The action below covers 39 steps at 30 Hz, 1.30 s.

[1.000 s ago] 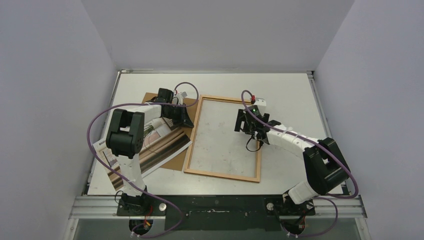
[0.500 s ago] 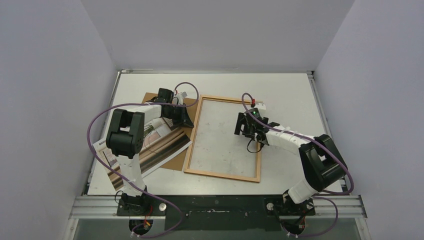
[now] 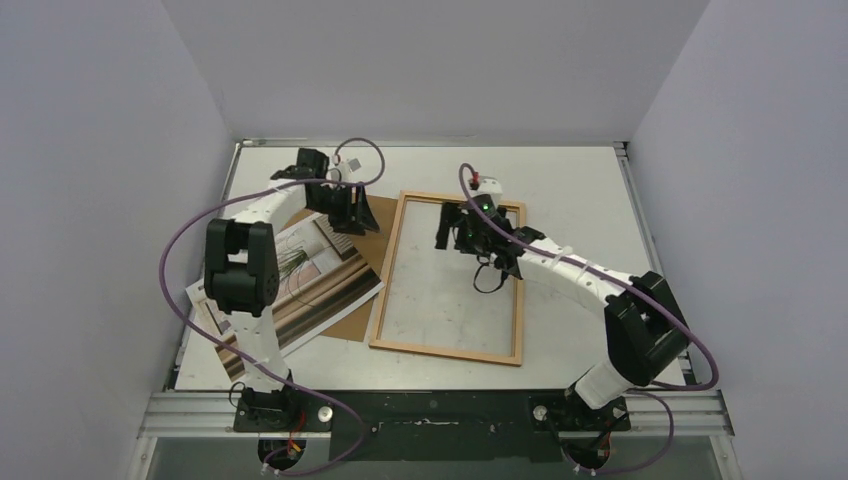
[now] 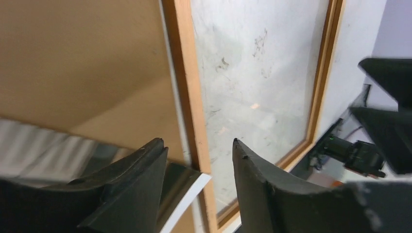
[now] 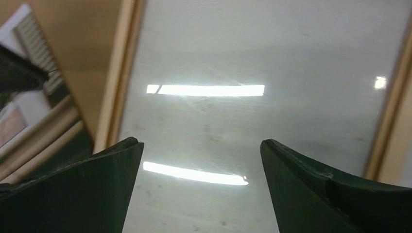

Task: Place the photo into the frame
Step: Move the photo frame to the center of the board.

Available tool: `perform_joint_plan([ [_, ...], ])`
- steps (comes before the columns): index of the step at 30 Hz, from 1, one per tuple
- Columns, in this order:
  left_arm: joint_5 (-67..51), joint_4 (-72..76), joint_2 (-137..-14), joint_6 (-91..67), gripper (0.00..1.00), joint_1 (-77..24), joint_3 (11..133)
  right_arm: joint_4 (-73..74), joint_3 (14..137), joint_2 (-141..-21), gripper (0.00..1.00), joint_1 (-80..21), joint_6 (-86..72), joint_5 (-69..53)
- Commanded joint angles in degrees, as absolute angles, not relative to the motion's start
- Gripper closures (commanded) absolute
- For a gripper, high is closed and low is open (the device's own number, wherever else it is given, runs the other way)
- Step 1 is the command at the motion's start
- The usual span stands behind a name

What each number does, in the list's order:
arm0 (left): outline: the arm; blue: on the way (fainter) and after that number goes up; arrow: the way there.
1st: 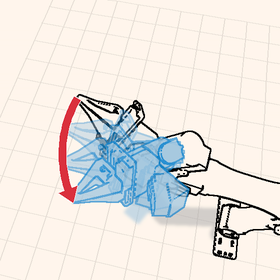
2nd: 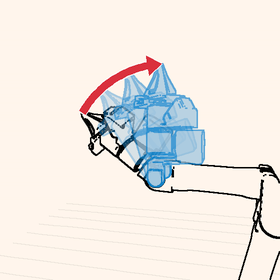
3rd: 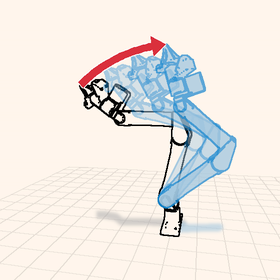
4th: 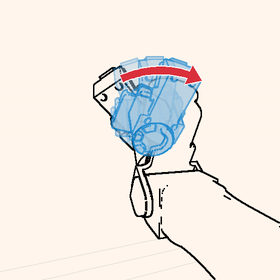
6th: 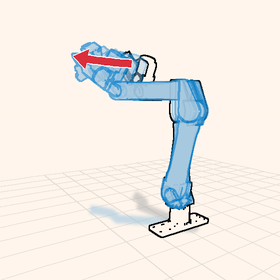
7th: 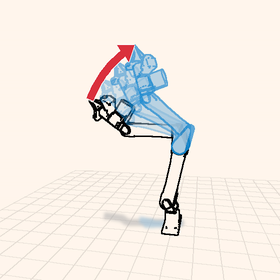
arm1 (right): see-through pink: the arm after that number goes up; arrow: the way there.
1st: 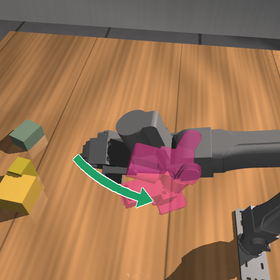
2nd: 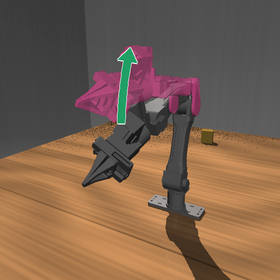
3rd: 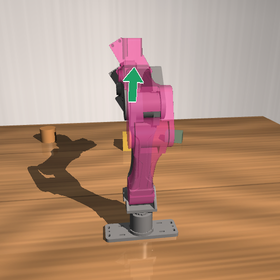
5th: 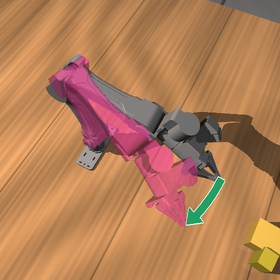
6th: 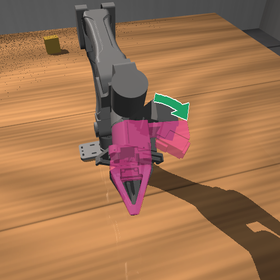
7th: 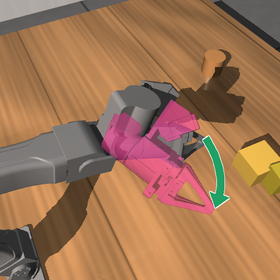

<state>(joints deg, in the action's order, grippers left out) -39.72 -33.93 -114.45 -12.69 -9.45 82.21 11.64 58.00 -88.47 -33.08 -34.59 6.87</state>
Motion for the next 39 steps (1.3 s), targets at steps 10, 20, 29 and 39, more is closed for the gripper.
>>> perform_joint_plan([
  [10, -25.9, -70.0, -108.3, 25.4, 0.28, 16.3, 100.1, 12.2, 84.1, -107.7, 0.03, -61.9, -37.0, 13.7],
  [20, -14.9, -63.7, -105.3, 34.9, 0.31, 24.3, 89.0, 10.7, 84.6, -115.2, 0.06, -70.6, -41.3, 11.1],
  [29, -9.6, -55.6, -101.4, 37.8, 0.32, 25.8, 79.9, 8.5, 79.2, -115.7, 0.06, -70.1, -43.9, 10.3],
  [39, -11.7, -49.6, -101.8, 37.6, 0.37, 25.5, 73.7, 9.7, 75.2, -114.1, 0.06, -67.0, -44.8, 12.0],
])
